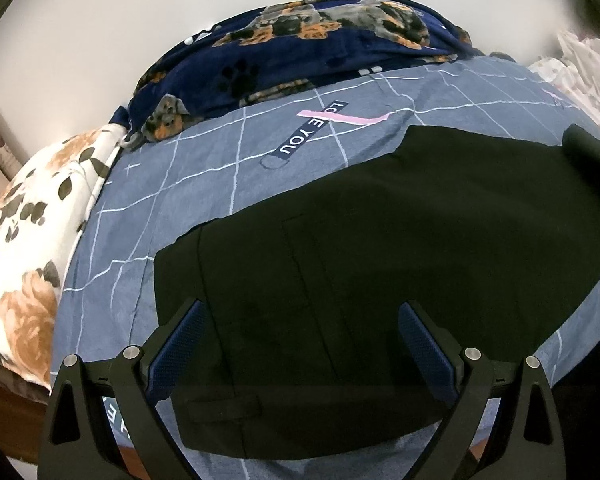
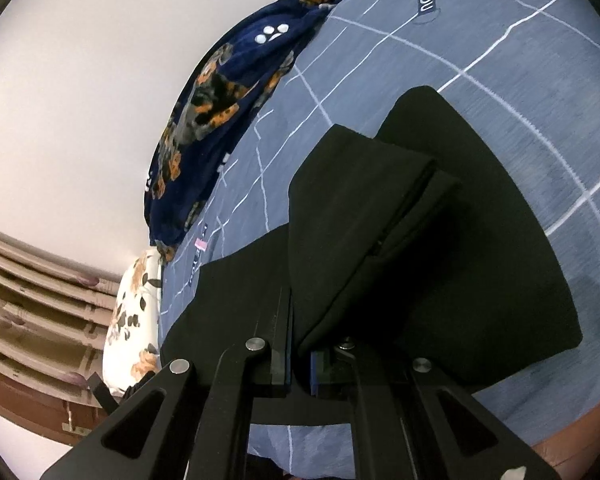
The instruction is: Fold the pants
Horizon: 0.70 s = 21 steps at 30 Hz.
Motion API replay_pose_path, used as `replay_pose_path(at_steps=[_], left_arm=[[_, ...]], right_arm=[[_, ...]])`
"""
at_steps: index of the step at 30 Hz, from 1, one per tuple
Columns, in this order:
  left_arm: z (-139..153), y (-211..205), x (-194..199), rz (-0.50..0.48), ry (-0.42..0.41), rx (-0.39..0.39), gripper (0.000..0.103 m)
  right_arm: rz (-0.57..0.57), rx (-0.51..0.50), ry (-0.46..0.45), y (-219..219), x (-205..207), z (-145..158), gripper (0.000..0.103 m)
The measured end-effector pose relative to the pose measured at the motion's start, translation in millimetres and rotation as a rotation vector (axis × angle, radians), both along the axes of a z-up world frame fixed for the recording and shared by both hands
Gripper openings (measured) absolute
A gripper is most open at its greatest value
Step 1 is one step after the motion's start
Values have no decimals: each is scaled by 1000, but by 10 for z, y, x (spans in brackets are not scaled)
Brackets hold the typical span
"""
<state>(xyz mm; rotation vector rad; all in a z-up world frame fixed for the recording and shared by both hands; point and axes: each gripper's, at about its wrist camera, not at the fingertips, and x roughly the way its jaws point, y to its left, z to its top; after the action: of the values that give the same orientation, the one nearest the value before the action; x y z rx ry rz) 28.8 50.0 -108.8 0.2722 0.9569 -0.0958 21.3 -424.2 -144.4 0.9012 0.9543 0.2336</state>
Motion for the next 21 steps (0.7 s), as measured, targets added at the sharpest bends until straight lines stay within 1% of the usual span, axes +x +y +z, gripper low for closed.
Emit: replay_pose_path(at_steps=[8, 16, 21], left_arm=[[2, 3, 4, 0, 2, 0, 96], [3, 0, 5, 2, 3, 1, 96], [2, 3, 9, 0, 4, 2, 96]], right_arm=[[48, -23, 11, 187, 14, -1, 6], [65, -27, 23, 276, 34, -28, 7], [84, -54, 23, 332, 35, -11, 7]])
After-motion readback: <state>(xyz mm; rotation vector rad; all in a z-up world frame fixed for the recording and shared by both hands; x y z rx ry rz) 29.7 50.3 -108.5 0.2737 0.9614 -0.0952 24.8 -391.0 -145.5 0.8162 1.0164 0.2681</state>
